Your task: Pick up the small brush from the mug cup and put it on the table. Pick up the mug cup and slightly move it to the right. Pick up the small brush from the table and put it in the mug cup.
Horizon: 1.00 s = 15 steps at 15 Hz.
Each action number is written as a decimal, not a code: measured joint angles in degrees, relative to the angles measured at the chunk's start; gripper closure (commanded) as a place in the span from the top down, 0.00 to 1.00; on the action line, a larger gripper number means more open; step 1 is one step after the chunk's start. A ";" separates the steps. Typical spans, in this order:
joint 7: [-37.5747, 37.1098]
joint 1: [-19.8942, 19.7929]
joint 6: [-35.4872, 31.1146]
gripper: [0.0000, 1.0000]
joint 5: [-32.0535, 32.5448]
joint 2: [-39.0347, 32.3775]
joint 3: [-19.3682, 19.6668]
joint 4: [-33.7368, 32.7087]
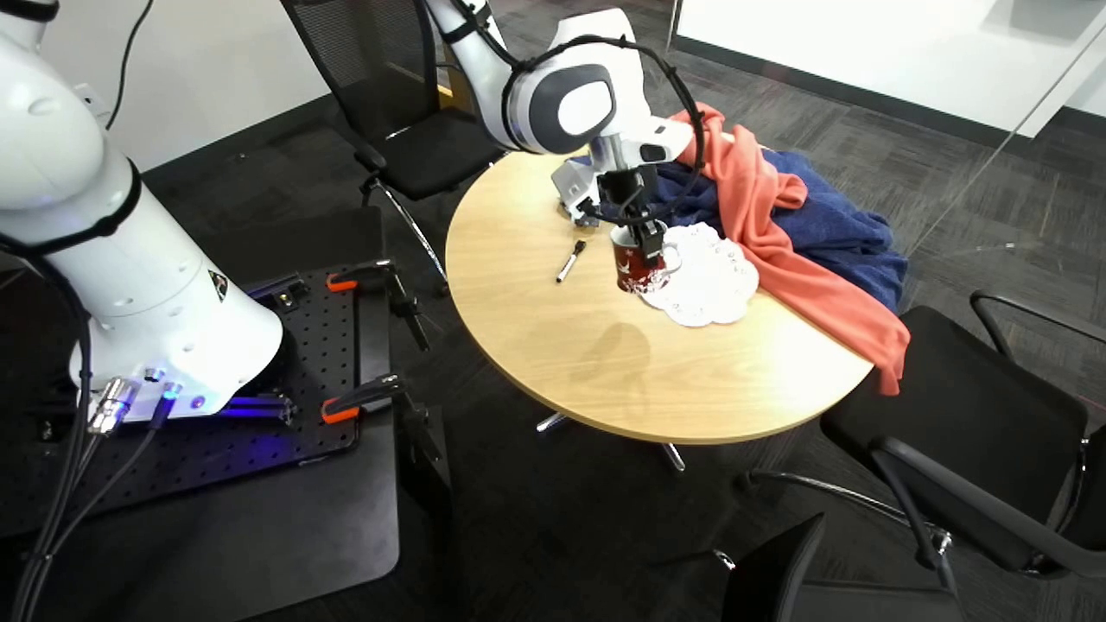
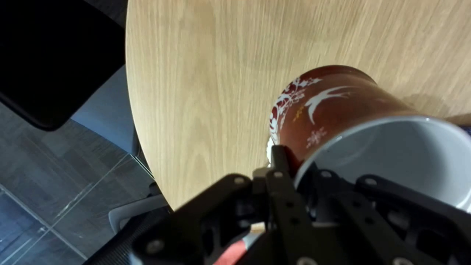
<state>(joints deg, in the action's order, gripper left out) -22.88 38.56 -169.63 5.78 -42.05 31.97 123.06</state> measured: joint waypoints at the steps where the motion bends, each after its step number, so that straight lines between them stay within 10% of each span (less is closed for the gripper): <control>1: 0.00 -0.82 0.09 0.02 -0.30 -0.24 -0.33 -0.02; 15: -0.09 -8.79 0.10 0.02 -2.78 -4.42 -6.24 -1.16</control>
<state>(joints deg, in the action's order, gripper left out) -22.97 29.77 -169.52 3.00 -46.47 25.73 121.90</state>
